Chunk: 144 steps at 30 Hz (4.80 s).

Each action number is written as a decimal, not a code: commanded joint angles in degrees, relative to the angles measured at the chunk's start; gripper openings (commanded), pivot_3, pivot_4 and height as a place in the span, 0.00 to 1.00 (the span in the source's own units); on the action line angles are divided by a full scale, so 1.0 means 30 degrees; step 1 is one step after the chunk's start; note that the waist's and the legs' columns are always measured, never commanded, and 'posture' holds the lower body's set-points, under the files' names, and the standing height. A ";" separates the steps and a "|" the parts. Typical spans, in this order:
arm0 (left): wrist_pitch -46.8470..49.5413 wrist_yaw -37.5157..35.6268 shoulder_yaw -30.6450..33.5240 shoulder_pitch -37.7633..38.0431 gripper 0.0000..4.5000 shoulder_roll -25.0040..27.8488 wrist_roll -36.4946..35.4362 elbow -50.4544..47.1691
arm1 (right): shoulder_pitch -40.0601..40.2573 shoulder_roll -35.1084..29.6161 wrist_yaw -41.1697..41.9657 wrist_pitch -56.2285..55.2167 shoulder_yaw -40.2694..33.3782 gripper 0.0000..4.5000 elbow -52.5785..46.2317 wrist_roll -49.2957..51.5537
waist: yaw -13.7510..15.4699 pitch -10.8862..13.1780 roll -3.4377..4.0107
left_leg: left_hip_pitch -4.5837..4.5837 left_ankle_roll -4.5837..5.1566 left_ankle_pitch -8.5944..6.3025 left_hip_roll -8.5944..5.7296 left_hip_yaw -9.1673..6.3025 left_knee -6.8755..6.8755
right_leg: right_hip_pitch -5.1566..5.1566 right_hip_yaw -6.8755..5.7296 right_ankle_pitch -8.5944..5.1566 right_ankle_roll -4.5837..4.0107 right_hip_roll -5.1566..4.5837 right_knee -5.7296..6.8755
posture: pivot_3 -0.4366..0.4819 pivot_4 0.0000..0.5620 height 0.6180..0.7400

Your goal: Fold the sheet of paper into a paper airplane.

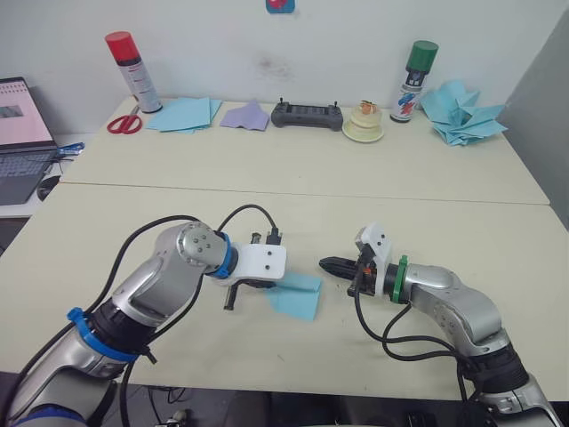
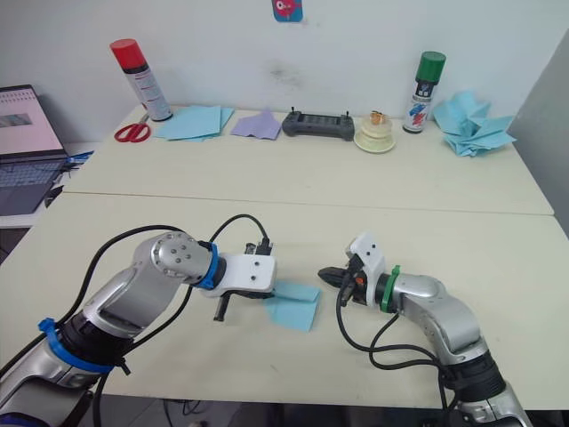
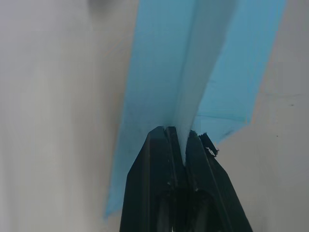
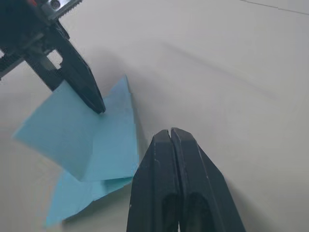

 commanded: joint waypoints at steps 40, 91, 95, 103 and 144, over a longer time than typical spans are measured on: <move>0.1170 0.5950 0.7840 0.4180 0.91 -0.2534 -0.9471 0.1574 | -0.0015 -0.1412 0.5640 -1.5461 0.2702 0.00 0.4484 -0.6178 | 0.0168 0.0046 -0.0065 | 0.0044 -0.0006 0.0003 0.0003 0.0006 0.0029 | 0.0002 -0.0003 0.0035 -0.0081 -0.0021 0.0110 | 0.48 0.27 1.00; -0.3547 0.4160 0.3113 0.5686 0.00 -0.2326 -0.6837 0.4372 | 0.1669 -0.2094 0.6828 -1.6137 0.2866 0.28 0.3386 -0.5603 | 0.0134 0.0044 -0.0065 | 0.0314 -0.0005 0.0002 0.0001 0.0028 0.0004 | 0.0198 0.0032 -0.0046 -0.0022 -0.0011 0.0154 | 0.48 0.27 1.00; -0.3954 0.3427 0.2655 0.5780 0.00 -0.1415 -0.6171 0.3953 | 0.1598 -0.2014 0.6751 -1.6196 0.2878 0.28 0.3608 -0.5784 | 0.0130 0.0044 -0.0066 | 0.0312 -0.0005 0.0001 0.0003 0.0032 -0.0002 | 0.0196 0.0034 -0.0052 -0.0030 -0.0011 0.0148 | 0.48 0.27 1.00; -0.5252 0.4002 0.2345 0.5904 0.00 -0.1767 -0.5191 0.5742 | 0.0999 -0.1255 0.6287 -1.5938 0.2737 0.28 0.4110 -0.5803 | 0.0130 0.0041 -0.0059 | 0.0329 -0.0004 0.0001 0.0005 0.0032 -0.0017 | 0.0199 0.0035 -0.0059 -0.0040 -0.0011 0.0150 | 0.48 0.27 1.00; -0.5330 0.3185 0.5234 0.4436 0.00 -0.1281 -0.7880 0.4694 | -0.1306 0.1527 0.2603 -1.1726 0.2085 0.01 0.7364 -0.7016 | -0.0266 0.0054 -0.0063 | 0.0290 -0.0004 0.0001 0.0020 0.0027 -0.0034 | 0.0150 0.0034 -0.0069 -0.0049 0.0010 0.0156 | 0.48 0.27 1.00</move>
